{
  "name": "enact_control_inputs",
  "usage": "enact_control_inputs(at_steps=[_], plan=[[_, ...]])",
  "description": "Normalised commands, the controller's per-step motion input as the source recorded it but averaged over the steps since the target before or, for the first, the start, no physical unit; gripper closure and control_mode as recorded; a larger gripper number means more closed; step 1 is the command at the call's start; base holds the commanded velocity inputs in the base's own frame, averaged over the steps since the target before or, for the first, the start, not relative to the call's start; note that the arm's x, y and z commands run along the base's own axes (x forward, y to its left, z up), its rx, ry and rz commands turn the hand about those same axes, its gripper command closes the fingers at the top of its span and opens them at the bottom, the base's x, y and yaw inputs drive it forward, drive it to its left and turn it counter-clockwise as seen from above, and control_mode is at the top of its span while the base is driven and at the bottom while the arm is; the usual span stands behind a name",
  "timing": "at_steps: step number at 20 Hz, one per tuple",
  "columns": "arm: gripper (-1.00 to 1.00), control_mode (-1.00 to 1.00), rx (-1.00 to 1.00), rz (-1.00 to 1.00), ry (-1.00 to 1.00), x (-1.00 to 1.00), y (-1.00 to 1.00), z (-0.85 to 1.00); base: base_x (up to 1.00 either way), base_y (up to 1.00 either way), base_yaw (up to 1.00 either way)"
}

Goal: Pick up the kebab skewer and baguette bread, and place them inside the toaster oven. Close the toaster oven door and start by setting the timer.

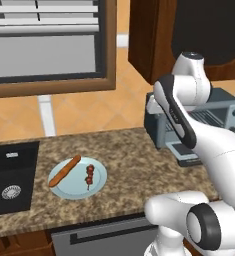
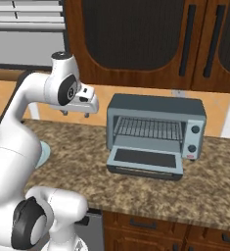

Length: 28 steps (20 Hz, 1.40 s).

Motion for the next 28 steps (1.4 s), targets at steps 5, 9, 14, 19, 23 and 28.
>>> enact_control_inputs(at_steps=[5,9,14,19,23,28], plan=[[-1.0,1.0,0.0,0.0,0.0,0.0,0.0,0.0,0.37,0.0,-0.08],[-1.0,1.0,0.0,0.0,0.0,0.0,0.0,0.0,0.36,0.0,-0.19],[-1.0,1.0,0.0,0.0,0.0,0.0,0.0,0.0,0.24,0.0,-0.09],[-1.0,-1.0,0.02,-0.01,-0.05,0.06,-0.61,-0.03,0.0,0.0,0.0],[-1.0,-1.0,0.09,0.0,-0.09,-0.28,-1.0,-0.17,0.0,0.0,0.0],[-1.0,-1.0,0.02,0.0,-0.13,-0.33,-1.0,-0.37,0.0,0.0,0.0]])
